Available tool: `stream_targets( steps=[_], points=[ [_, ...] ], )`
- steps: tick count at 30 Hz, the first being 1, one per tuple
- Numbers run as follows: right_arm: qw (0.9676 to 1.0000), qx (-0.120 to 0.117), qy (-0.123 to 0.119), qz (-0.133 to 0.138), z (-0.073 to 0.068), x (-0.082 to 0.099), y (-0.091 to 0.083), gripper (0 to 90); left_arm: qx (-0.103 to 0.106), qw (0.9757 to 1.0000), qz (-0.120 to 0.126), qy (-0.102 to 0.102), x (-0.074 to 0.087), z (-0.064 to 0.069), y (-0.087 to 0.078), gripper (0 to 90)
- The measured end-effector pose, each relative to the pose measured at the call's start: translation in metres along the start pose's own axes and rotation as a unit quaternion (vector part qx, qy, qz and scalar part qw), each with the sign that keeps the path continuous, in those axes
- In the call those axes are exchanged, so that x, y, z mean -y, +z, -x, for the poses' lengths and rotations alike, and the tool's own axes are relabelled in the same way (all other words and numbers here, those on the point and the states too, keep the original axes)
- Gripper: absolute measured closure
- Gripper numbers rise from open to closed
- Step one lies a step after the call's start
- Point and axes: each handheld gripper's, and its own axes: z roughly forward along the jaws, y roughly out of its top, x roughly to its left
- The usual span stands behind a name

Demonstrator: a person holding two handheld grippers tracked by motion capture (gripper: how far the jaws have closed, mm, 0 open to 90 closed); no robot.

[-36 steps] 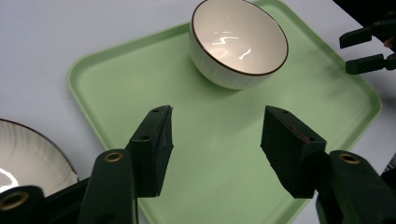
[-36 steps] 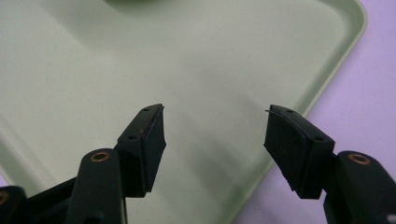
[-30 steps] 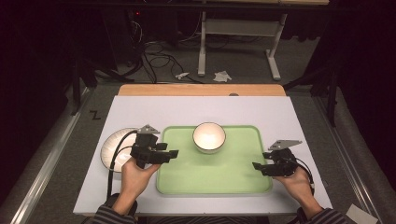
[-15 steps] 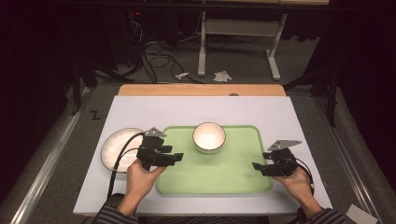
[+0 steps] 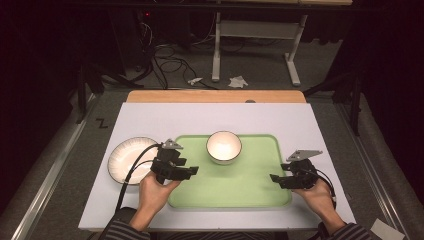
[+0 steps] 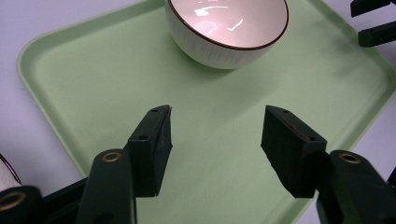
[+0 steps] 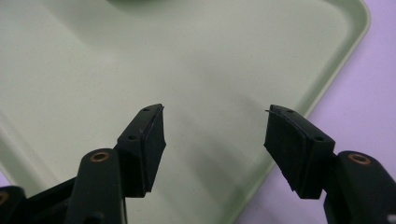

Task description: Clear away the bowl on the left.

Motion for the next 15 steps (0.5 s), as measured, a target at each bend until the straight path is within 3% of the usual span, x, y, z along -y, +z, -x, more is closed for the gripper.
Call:
stream_targets(
  steps=[15],
  points=[
    [1.0,-0.002,-0.003,-0.009,0.0,0.0,0.001,39.2,-0.019,0.9997,-0.016,-0.001,0.007,-0.011,0.012,43.0]
  ],
)
